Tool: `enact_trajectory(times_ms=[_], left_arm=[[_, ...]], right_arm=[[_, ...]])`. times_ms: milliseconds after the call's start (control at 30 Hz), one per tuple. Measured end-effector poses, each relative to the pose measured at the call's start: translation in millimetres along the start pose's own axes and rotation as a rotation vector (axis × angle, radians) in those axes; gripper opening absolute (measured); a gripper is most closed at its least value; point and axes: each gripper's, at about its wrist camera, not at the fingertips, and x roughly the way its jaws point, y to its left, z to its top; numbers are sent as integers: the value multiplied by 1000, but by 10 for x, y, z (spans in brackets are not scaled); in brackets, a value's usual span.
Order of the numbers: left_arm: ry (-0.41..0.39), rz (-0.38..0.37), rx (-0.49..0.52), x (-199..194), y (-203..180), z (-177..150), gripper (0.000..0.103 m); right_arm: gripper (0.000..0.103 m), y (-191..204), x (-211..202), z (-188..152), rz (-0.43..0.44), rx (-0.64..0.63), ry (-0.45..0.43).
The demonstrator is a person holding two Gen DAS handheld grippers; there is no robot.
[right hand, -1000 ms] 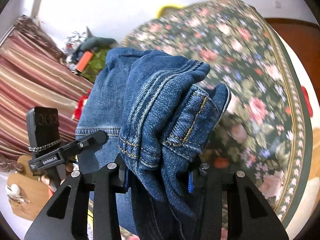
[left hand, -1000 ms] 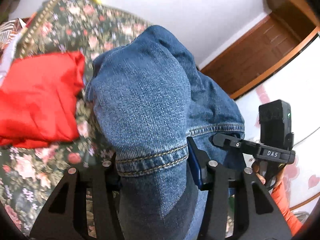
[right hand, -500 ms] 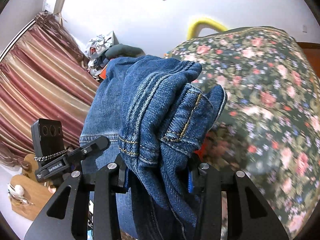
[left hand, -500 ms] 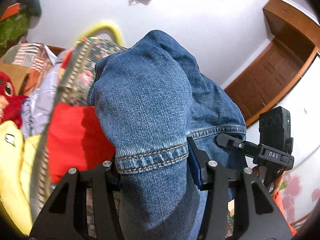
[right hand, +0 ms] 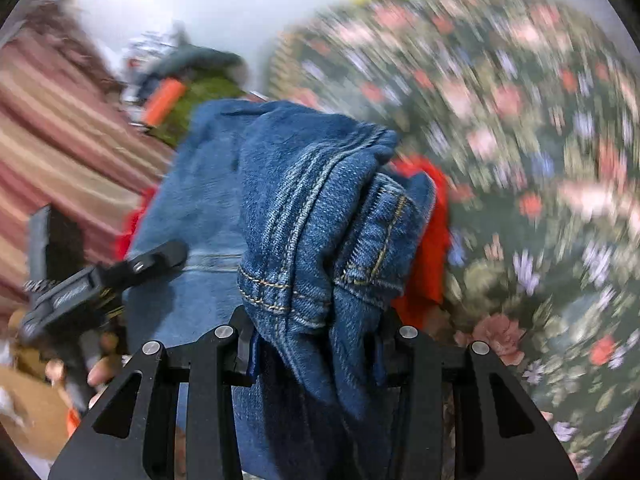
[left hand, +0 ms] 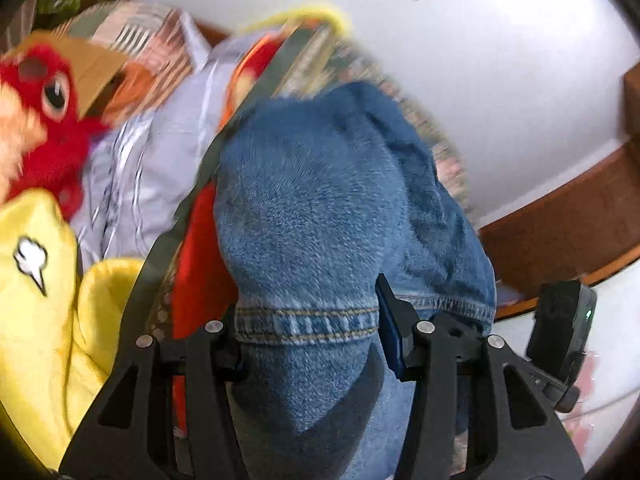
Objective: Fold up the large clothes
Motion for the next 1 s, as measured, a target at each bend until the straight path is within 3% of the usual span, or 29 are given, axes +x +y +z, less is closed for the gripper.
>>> enact_trajectory(times_ms=[67, 167, 300, 433, 500, 533, 667, 833, 1000], left_arm=[[18, 62, 47, 159, 36, -106, 54], [-17, 118, 130, 156, -32, -222, 63], [-8, 149, 156, 28, -81, -272, 65], [-23, 170, 198, -200, -181, -456, 68], [-13, 182, 212, -215, -143, -524, 75], [-8, 194, 215, -219, -126, -564, 76], [7, 197, 187, -341, -17, -824, 85], [27, 161, 125, -524, 94, -1090, 85], [10, 251, 184, -782, -68, -1225, 85]], right_arm=[[40, -161, 164, -51, -29, 21, 26], [45, -166, 104, -108, -52, -39, 0], [49, 29, -101, -156, -186, -152, -8], [50, 128, -277, -320, -254, -212, -19], [67, 121, -239, -383, -277, -209, 1], [70, 102, -218, -422, -287, -200, 15], [71, 15, -150, -551, -318, -171, 65], [71, 26, -276, -750, -326, -156, 76], [71, 237, -607, -885, -303, -184, 12]])
